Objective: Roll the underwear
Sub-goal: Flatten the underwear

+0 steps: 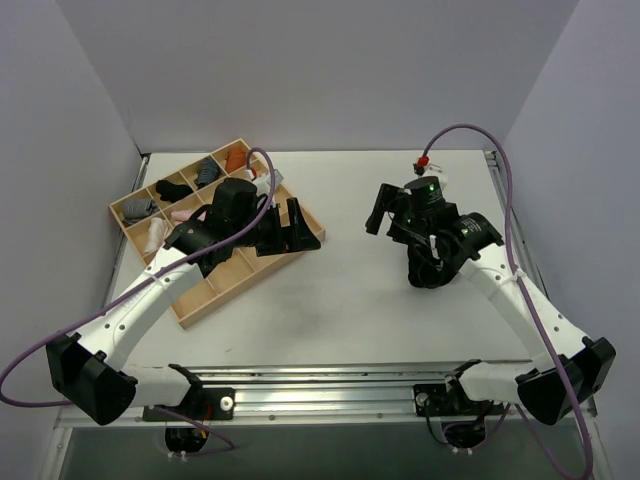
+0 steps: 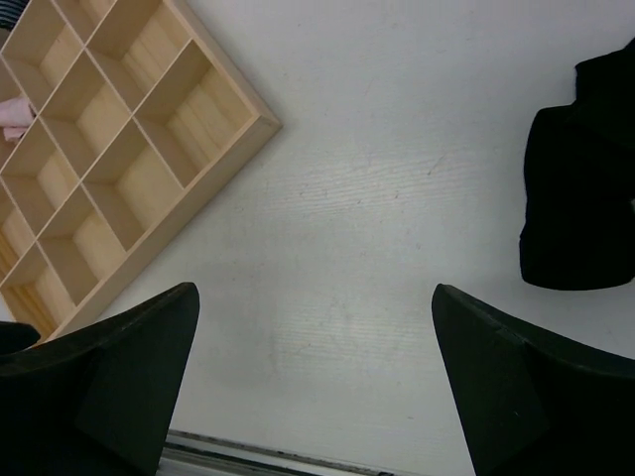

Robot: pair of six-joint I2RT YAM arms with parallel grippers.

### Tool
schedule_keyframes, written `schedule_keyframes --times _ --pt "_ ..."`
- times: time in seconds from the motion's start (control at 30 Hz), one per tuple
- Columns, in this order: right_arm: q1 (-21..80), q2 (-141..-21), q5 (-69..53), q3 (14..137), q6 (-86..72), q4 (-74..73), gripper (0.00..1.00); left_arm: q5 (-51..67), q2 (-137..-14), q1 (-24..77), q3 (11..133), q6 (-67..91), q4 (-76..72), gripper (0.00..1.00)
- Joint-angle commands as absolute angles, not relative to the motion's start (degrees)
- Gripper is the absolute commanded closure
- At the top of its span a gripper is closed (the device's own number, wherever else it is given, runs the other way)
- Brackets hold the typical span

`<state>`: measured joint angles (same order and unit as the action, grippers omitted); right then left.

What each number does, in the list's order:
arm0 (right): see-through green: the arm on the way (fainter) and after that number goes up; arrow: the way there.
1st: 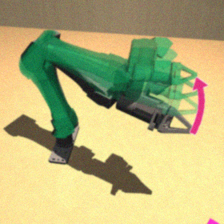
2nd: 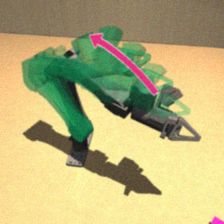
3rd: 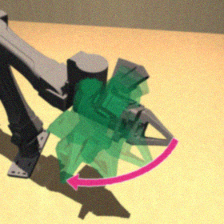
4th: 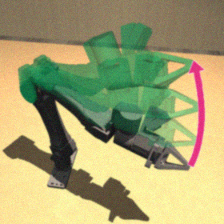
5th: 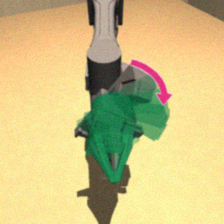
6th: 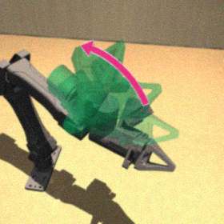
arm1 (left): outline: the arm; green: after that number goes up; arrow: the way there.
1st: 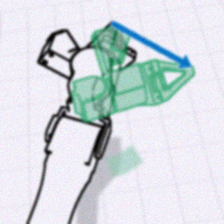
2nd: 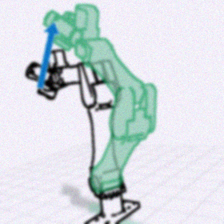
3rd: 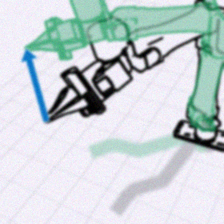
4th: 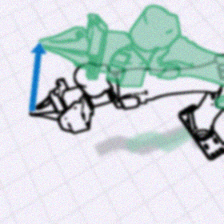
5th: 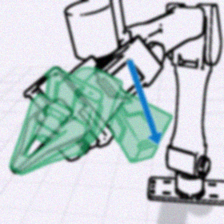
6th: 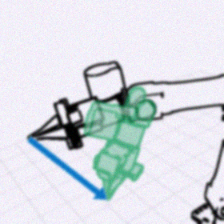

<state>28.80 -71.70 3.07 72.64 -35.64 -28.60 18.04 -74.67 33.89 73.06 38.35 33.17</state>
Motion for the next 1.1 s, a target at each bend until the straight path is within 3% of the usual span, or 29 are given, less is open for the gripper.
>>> schedule_keyframes --times 0.0,0.07,0.23,0.33,0.53,0.8,1.07 --pt "28.1 -72.4 11.5 75.6 -33.8 -31.4 0.02 18.2 -73.3 34.1 74.0 37.7 31.6 0.06" --pt "25.9 -74.7 18.9 76.2 -33.2 -33.5 0.04 18.2 -73.0 34.1 73.6 38.1 31.4 0.06" --pt "9.6 -84.5 15.9 74.7 -26.3 -28.1 0.20 18.3 -72.2 34.2 71.7 38.5 31.8 0.06" --pt "6.0 -91.7 15.0 75.4 -22.8 -26.5 0.31 16.8 -71.5 34.5 71.7 38.0 33.1 0.05" --pt "3.2 -101.1 7.5 77.5 -16.9 -24.2 0.43 14.2 -69.5 35.2 70.8 37.0 35.6 0.05" --pt "2.1 -101.6 0.7 74.2 -14.9 -21.9 0.44 13.4 -67.3 35.2 68.0 37.8 36.2 0.05" --pt "2.3 -101.9 0.6 71.0 -14.3 -21.2 0.38 12.9 -68.8 35.2 70.2 36.6 37.8 0.05"
